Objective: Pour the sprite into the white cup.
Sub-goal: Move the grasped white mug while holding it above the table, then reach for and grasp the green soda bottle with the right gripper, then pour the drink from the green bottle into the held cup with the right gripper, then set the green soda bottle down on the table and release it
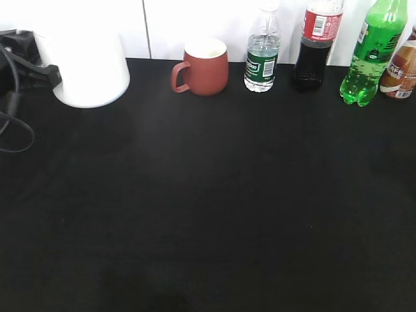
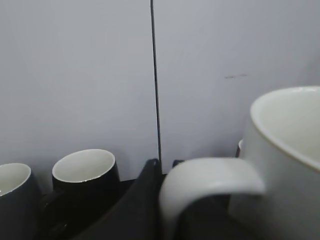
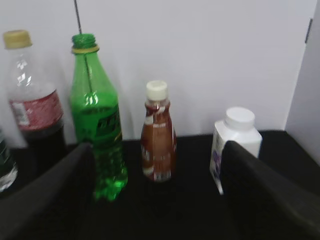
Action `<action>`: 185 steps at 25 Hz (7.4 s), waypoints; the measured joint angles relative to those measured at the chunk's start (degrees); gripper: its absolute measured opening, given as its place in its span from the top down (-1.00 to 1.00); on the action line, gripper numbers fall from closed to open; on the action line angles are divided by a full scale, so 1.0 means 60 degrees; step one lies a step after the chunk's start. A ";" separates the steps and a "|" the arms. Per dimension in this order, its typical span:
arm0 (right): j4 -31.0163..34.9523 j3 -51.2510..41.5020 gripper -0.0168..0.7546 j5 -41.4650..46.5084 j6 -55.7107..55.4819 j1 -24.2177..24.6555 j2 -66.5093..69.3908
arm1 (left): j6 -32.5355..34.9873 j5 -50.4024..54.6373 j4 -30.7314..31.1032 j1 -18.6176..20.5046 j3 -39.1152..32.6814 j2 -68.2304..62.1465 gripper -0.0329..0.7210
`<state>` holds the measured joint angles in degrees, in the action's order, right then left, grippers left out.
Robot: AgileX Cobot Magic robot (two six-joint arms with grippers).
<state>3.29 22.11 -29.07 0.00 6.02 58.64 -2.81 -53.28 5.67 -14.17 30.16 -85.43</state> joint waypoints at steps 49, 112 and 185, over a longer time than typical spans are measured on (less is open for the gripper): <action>-0.1229 0.6470 -0.16 -0.4959 -0.0670 -0.1137 1.1524 | -0.0019 0.0010 0.0407 0.0000 0.0000 0.0011 0.80; -0.4723 0.3668 -0.16 -0.3417 1.2273 -0.4220 0.6333 | -0.0551 0.0273 0.3470 -0.1836 0.0000 -0.1236 0.80; 0.3072 0.2882 -0.16 -0.4545 0.1522 -0.4549 0.6829 | 0.0836 0.0692 -0.1410 -0.0020 0.8496 -0.8428 0.80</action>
<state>21.73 39.41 -56.33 9.13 -21.27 99.61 2.20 -49.14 -2.79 -14.29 81.13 -136.00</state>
